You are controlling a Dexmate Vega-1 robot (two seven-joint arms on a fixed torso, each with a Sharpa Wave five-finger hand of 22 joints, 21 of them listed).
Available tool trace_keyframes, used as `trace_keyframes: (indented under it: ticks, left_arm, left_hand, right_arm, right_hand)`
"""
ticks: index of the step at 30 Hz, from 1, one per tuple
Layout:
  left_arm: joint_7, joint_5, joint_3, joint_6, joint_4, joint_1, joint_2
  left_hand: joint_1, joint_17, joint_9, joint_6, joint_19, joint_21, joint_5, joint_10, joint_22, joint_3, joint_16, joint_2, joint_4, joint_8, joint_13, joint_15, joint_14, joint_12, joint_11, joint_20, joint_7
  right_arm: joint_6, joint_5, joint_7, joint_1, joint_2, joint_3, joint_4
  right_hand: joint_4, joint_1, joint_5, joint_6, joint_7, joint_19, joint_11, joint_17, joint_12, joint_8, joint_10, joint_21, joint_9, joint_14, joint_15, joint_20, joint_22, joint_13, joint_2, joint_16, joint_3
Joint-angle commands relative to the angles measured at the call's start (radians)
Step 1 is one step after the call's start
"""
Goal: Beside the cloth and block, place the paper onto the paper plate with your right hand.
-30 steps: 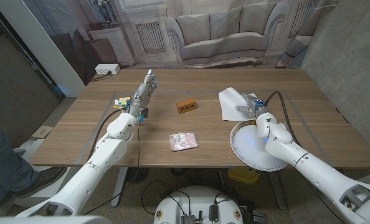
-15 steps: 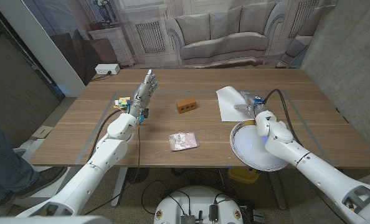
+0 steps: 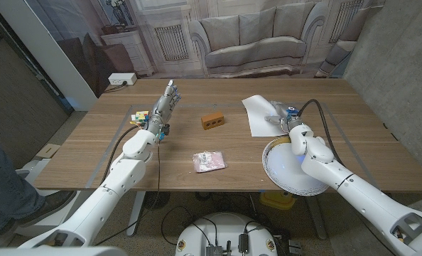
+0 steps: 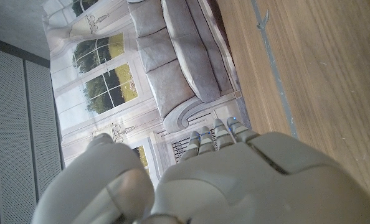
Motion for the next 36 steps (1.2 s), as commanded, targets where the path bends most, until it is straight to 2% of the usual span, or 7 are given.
trace_keyframes:
  ticks: [1, 10, 23, 36]
  left_arm:
    - [-0.006, 0.0, -0.003, -0.002, 0.01, -0.009, -0.004]
    - [-0.007, 0.001, -0.004, -0.001, 0.015, -0.011, -0.008]
    - [-0.024, 0.003, 0.0, -0.005, 0.038, -0.023, -0.021]
    - [-0.039, 0.004, -0.003, -0.003, 0.052, -0.033, -0.028]
  left_hand:
    - [0.002, 0.005, 0.005, 0.009, -0.008, 0.0, 0.007, -0.002, 0.005, -0.009, -0.001, 0.007, 0.002, 0.0, 0.002, -0.001, -0.008, -0.002, -0.003, 0.002, 0.001]
    - [0.002, 0.005, 0.005, 0.008, -0.009, 0.0, 0.007, -0.001, 0.005, -0.01, -0.001, 0.008, 0.002, -0.001, 0.002, 0.0, -0.008, -0.002, -0.004, 0.002, 0.0]
    - [0.003, 0.005, 0.005, 0.009, -0.009, 0.0, 0.007, -0.001, 0.005, -0.012, -0.001, 0.009, 0.002, 0.0, 0.002, 0.0, -0.008, -0.002, -0.006, 0.003, 0.001]
    - [0.004, 0.005, 0.005, 0.009, -0.009, 0.0, 0.007, -0.003, 0.005, -0.015, -0.001, 0.011, 0.002, -0.001, 0.002, 0.0, -0.009, -0.002, -0.003, 0.003, 0.001]
  right_arm:
    - [0.022, -0.009, -0.006, -0.006, 0.003, 0.012, -0.035]
    - [0.009, -0.01, 0.024, -0.022, -0.01, 0.029, -0.089]
    - [-0.023, -0.002, 0.075, -0.077, -0.045, 0.06, -0.224]
    - [-0.028, 0.005, 0.088, -0.108, -0.065, 0.084, -0.295]
  right_hand:
    - [0.001, 0.008, -0.003, 0.013, 0.003, 0.009, 0.0, 0.002, 0.0, 0.005, 0.016, -0.001, 0.004, 0.01, -0.062, -0.053, 0.0, 0.002, 0.001, -0.003, 0.009]
    - [0.002, 0.018, -0.008, 0.031, 0.007, 0.006, 0.003, 0.003, -0.001, 0.008, 0.024, -0.005, 0.004, 0.014, -0.06, -0.05, 0.001, 0.002, 0.007, -0.006, 0.013]
    - [0.006, 0.034, -0.019, 0.041, 0.013, -0.011, 0.008, 0.005, -0.015, 0.005, 0.008, -0.017, 0.004, -0.002, -0.049, -0.044, 0.001, 0.002, 0.025, -0.017, 0.023]
    - [0.006, 0.04, -0.026, 0.049, 0.022, -0.011, 0.008, 0.005, -0.018, 0.004, 0.01, -0.02, 0.004, -0.002, -0.048, -0.042, 0.001, 0.002, 0.026, -0.019, 0.025]
